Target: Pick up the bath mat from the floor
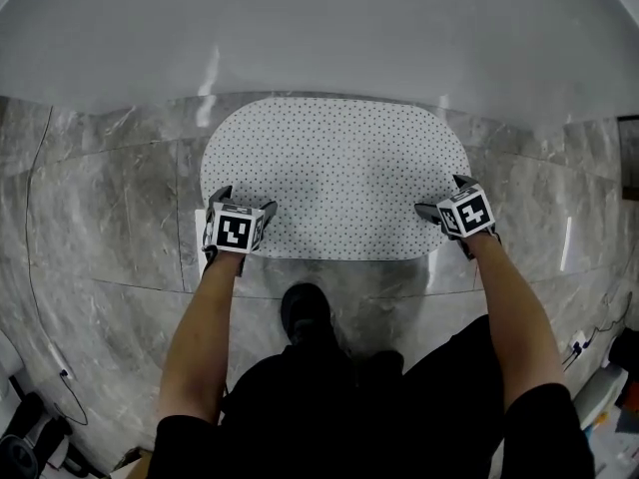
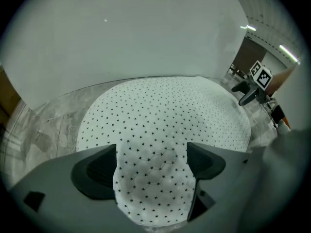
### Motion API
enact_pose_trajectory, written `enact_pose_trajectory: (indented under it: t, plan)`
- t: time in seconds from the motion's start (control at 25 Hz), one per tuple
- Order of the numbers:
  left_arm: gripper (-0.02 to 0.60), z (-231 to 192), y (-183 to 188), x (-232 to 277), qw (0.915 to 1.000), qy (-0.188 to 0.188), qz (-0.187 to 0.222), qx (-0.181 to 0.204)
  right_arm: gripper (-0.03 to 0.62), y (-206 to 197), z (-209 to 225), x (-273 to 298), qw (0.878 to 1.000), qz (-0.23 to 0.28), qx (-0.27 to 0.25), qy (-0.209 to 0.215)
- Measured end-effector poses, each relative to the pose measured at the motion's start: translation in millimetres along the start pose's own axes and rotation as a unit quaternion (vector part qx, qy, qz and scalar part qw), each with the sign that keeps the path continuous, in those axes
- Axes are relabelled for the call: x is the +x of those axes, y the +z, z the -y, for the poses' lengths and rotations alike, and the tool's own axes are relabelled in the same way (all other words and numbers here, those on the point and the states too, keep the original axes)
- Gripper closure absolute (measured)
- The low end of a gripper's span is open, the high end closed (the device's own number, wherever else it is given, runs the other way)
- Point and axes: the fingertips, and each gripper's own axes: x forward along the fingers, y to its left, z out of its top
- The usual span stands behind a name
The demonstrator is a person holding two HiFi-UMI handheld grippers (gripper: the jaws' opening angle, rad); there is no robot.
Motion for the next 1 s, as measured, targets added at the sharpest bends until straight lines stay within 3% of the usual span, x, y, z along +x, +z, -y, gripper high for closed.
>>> enact_pose_trajectory:
  t: [0.12, 0.28, 0.52, 0.76, 0.8, 0.88, 1.0]
  plan:
    - [0.130, -13.9, -11.0, 2.7, 0.9992, 0.006, -0.025, 0.029, 0.063, -8.9, -1.1, 6.0, 1.000, -0.016, -0.009, -0.007]
    - [0.130, -25.0, -26.0, 5.2, 0.9976, -0.009, -0.059, 0.035, 0.064, -13.9, 5.6, 8.1, 0.999, -0.025, -0.004, -0.022]
    - [0.130, -21.1, -22.5, 10.8, 0.9960, -0.008, -0.068, 0.058, 0.063, -18.8, -1.2, 21.0, 0.999, -0.031, -0.012, 0.001]
    - [0.123, -20.4, -20.0, 12.8, 0.9935, -0.008, -0.091, 0.068, 0.047, -24.8, 4.5, 29.0, 0.999, -0.037, -0.024, -0.014]
    - [0.116, -23.1, -18.3, 12.6, 0.9932, -0.002, -0.091, 0.073, 0.010, -23.6, 4.8, 31.8, 0.999, -0.032, -0.022, -0.012]
    - [0.062, -27.9, -17.4, 12.9, 0.9925, 0.003, -0.094, 0.079, 0.008, -23.7, 3.7, 35.1, 1.000, -0.027, -0.014, -0.002]
    - [0.060, -29.2, -18.5, 14.1, 0.9921, -0.010, -0.101, 0.074, 0.008, -25.7, 3.2, 34.4, 1.000, -0.024, -0.005, 0.007]
